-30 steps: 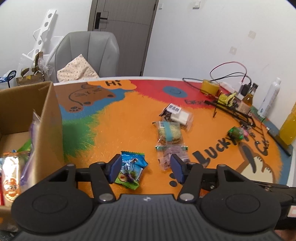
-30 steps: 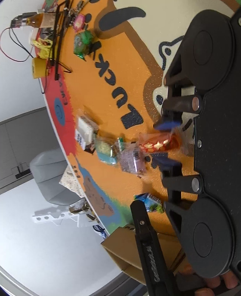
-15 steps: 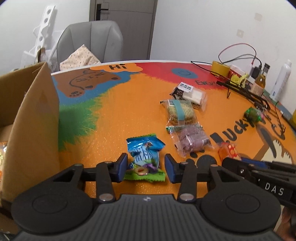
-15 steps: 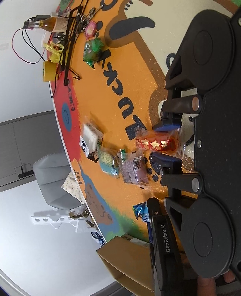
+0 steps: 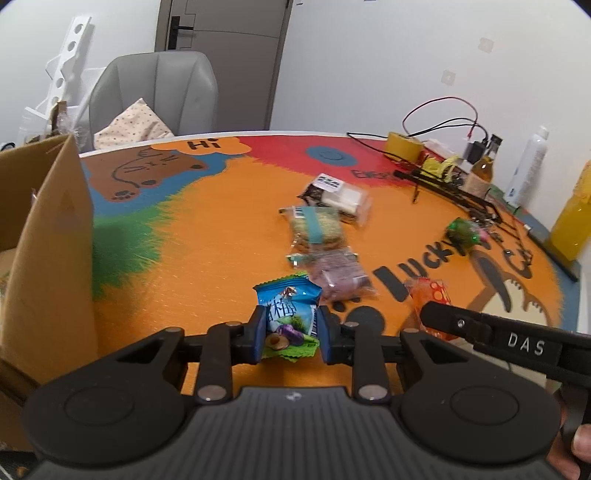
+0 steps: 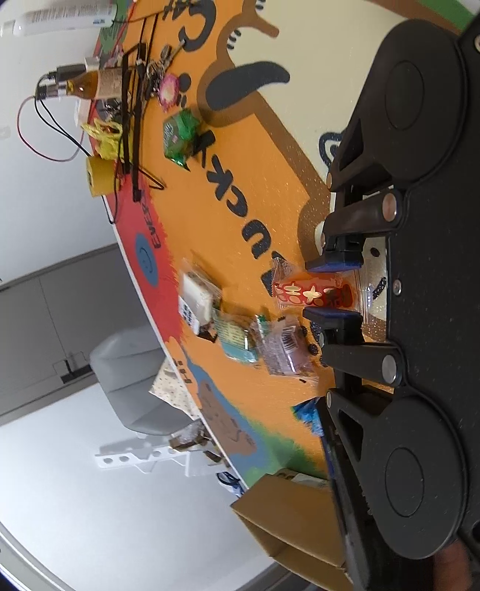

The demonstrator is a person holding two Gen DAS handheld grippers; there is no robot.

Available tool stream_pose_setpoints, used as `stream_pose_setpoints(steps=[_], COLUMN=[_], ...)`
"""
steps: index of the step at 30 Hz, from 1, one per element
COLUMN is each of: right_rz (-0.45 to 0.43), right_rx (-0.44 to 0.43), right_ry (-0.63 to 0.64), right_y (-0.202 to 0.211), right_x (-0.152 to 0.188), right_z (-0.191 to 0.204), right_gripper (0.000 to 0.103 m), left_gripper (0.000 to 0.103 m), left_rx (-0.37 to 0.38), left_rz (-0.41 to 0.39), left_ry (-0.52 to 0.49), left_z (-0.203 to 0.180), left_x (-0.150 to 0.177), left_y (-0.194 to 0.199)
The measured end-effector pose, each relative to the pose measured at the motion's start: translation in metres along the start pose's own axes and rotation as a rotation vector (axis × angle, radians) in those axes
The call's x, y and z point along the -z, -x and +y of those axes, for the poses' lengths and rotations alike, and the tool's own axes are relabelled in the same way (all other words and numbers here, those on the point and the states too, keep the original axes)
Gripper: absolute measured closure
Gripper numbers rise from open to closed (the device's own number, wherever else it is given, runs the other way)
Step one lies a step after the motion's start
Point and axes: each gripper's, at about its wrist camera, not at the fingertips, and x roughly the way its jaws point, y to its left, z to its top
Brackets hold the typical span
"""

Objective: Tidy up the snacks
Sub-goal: 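Grasp the blue-green candy packet with the left tool while the right tool grasps the orange candy, then carry both candies to the cardboard box and release them inside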

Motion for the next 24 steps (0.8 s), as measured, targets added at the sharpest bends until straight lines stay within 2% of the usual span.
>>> stream_pose_setpoints(steps=[14,24], right_rz=[-0.073,-0.102], right_rx=[0.107,0.083], right_ry=[0.023,0.009], right_y=[0.06,0.078], right_x=[0.005,0.01], right_z=[-0.014,-0.004], right_gripper=[0.085,0.085], left_gripper=[0.076,0.076], left_rx=[0.014,0.045], left_rz=[-0.033,-0.084], left_ry=[-0.028,-0.036], left_z=[-0.007,-0.01], left_x=[0.008,0.005], left_y=[0.012,0.045])
